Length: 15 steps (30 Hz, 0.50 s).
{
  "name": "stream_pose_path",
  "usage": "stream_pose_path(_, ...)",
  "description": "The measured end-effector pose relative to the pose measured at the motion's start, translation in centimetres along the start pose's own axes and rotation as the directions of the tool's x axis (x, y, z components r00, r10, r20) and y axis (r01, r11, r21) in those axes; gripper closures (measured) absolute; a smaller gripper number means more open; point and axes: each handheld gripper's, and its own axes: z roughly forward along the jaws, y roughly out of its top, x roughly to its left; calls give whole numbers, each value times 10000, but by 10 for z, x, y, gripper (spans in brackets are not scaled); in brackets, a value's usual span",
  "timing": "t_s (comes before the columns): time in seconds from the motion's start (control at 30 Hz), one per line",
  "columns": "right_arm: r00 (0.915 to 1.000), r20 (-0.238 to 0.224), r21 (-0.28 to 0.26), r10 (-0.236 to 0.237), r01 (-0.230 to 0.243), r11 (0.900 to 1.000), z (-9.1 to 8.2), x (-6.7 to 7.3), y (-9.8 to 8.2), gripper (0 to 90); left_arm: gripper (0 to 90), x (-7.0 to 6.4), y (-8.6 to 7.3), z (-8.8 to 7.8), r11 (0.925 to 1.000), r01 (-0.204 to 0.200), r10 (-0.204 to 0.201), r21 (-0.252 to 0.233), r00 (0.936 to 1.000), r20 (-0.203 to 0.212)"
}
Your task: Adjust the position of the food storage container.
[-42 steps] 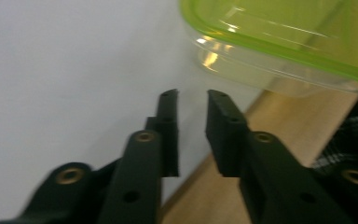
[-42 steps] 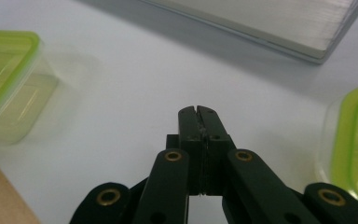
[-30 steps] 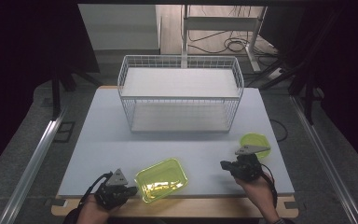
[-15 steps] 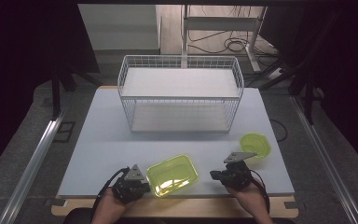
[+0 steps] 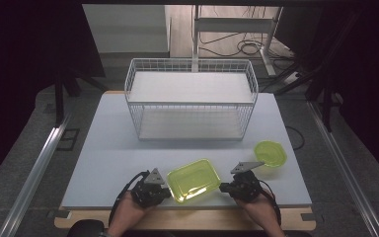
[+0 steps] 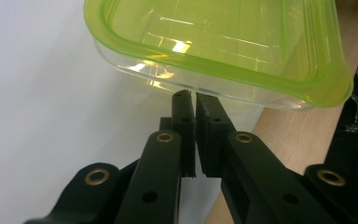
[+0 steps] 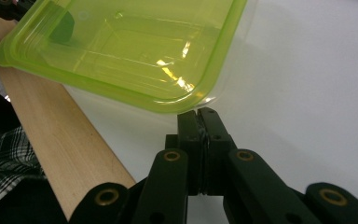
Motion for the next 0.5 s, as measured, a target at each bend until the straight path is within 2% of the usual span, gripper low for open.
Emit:
stream_pose_path(0.27, 9998, 152, -79, 122, -121, 9999, 5, -8, 5, 880, 867, 15, 9, 6, 9996, 202, -208, -195, 9994, -270)
stream_pose_path(0.37, 9998, 164, -82, 123, -121, 9999, 6, -9, 6, 880, 866, 16, 10, 7, 9996, 199, -207, -204, 9992, -355)
stream_pose_path(0.5, 9997, 228, -88, 90, -88, 9999, 5, -10, 5, 867, 853, 18, 7, 1, 9992, 275, -293, -296, 9976, -622)
